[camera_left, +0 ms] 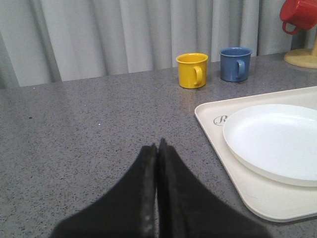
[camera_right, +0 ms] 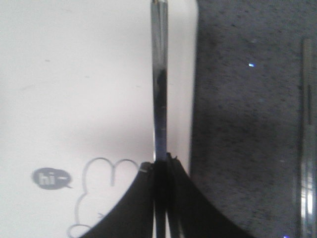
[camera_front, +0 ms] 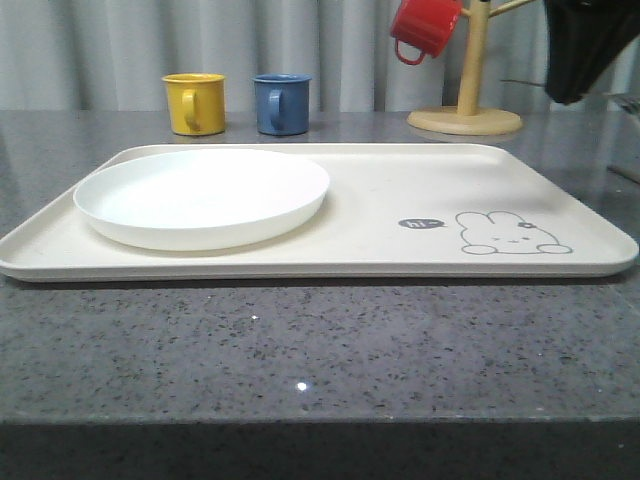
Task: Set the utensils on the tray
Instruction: 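Lower the fork onto the tray beside the plate and release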
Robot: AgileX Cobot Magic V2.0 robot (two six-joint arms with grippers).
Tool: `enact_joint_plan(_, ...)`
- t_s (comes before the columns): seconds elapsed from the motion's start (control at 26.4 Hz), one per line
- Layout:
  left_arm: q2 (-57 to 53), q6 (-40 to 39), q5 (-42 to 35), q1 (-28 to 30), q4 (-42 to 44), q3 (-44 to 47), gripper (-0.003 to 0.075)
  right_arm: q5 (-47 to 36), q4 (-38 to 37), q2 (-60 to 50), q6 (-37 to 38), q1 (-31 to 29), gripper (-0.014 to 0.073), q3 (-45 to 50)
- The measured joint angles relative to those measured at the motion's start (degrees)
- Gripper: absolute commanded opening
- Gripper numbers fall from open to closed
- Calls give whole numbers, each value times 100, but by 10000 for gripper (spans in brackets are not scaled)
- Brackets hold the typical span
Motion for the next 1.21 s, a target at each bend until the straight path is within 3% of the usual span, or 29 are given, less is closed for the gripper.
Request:
enact_joint_plan(0.27,0,0,0,0,0,0,-18,37,20,773,646,847,-15,-644)
enact_joint_plan(0.64,0,0,-9,0,0,0,-18,-129,450,1637,955,971,-11,-995)
enact_joint_plan(1.21,0,0,-9,0,0,0,-18,-234,374,1842,1399,971,199,-1020)
